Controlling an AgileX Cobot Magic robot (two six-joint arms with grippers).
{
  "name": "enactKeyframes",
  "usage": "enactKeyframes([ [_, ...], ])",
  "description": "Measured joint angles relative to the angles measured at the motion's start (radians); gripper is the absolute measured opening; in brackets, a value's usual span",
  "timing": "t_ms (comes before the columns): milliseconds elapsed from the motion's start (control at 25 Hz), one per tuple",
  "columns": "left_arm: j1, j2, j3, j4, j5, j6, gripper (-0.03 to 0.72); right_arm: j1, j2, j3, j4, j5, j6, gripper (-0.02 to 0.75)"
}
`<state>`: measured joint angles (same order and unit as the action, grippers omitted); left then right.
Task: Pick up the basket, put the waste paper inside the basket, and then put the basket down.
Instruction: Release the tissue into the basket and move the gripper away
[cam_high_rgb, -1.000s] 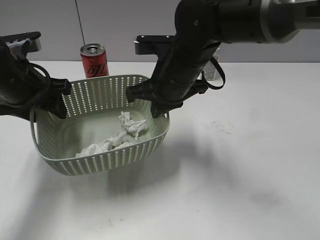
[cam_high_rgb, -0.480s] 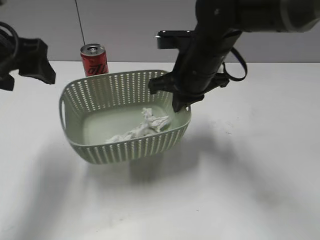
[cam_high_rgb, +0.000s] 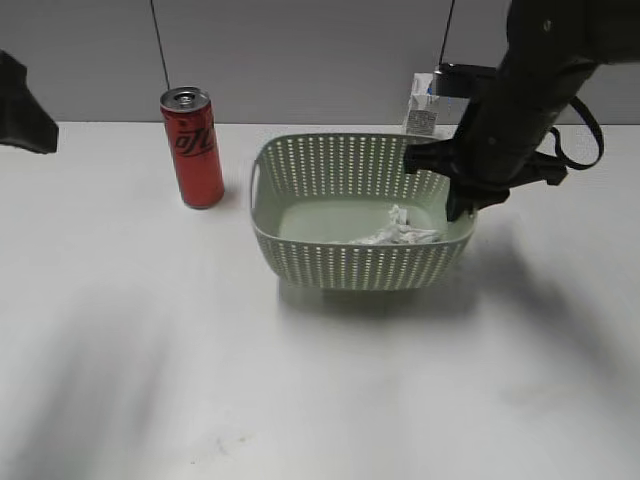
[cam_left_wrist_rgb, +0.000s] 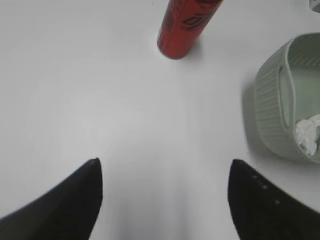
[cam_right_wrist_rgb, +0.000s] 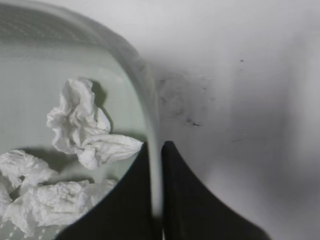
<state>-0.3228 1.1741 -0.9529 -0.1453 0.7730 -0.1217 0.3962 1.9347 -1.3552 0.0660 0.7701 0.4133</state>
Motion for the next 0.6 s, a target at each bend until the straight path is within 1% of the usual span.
enactKeyframes([
  [120,0.000,-0.117,0.082,0.006,0.001,0.000,0.591,-0.025,0.000,0.020,-0.012,-0.017,0.006,0.001],
  [200,0.000,-0.207,0.134,0.023,0.009,0.000,0.591,-0.027,0.000,0.021,-0.009,-0.035,-0.009,0.024],
  [240,0.000,-0.259,0.162,0.032,0.018,0.000,0.591,-0.027,0.000,0.021,-0.005,-0.043,-0.028,0.055],
  [320,0.000,-0.359,0.216,0.040,0.027,0.000,0.591,-0.027,0.003,0.021,0.009,-0.052,-0.060,0.139],
  [440,0.000,-0.534,0.293,0.042,0.038,0.000,0.591,-0.027,0.022,0.021,0.028,-0.072,-0.079,0.302],
  [560,0.000,-0.695,0.330,0.061,0.061,0.000,0.591,-0.027,0.037,0.021,0.030,-0.078,-0.103,0.413],
  [600,0.000,-0.738,0.333,0.071,0.068,0.000,0.591,-0.027,0.036,0.018,0.026,-0.078,-0.108,0.438],
])
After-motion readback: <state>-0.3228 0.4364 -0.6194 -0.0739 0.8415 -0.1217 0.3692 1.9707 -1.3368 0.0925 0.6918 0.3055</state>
